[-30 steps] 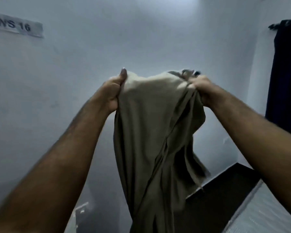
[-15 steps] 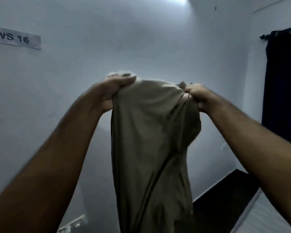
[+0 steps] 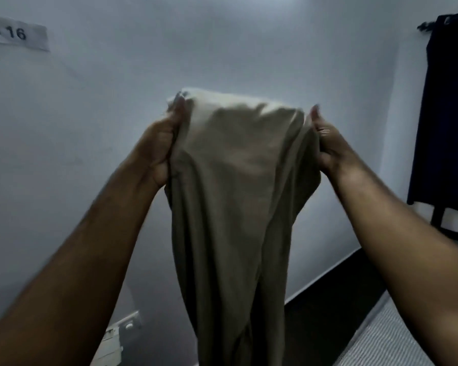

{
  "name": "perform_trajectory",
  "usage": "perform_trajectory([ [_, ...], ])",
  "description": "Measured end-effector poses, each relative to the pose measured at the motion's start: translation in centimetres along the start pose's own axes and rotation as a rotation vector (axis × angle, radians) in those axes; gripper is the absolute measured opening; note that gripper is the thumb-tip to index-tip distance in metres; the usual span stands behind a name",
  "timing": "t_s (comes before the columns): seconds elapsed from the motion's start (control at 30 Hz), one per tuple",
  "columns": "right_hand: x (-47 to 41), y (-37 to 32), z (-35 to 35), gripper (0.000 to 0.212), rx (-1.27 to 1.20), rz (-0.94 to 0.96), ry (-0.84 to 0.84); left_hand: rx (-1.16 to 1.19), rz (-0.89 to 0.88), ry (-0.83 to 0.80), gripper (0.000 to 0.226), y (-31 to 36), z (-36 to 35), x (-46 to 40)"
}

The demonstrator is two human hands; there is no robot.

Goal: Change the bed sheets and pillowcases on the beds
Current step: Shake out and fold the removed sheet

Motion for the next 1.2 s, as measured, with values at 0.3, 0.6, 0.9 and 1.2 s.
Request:
perform_trajectory([
  [0.3, 9.3, 9.6, -3.4, 0.096, -0.156, -0.162, -0.276, -0.011, 0.052, 0.08, 0.04, -3.0, 1.4, 1.9],
  [0.6, 8.5, 9.9, -1.9, 0.023, 0.289, 0.08, 0.235, -0.211, 0.011, 0.127, 0.032, -3.3, 3.1, 1.3],
  [0.9, 7.9, 11.0, -0.8, 0.03, 0.245, 0.029, 0.227, -0.288, 0.137, 0.351, 0.059, -4.2, 8.2, 1.6],
  [1.2, 9.5, 12.6, -2.7, 0.043, 0.186, 0.012, 0.142, -0.061, 0.216, 0.091, 0.068, -11.0, 7.6, 5.5],
])
Point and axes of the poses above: each hand's wrist, its own x-axis away from the middle knuckle, its own z-axis out of the back of the hand, y = z × x, the point moved 5 cm from there along -x, towards the middle knuckle, and after that the axes turned 8 degrees about x, right-handed, at the moved point
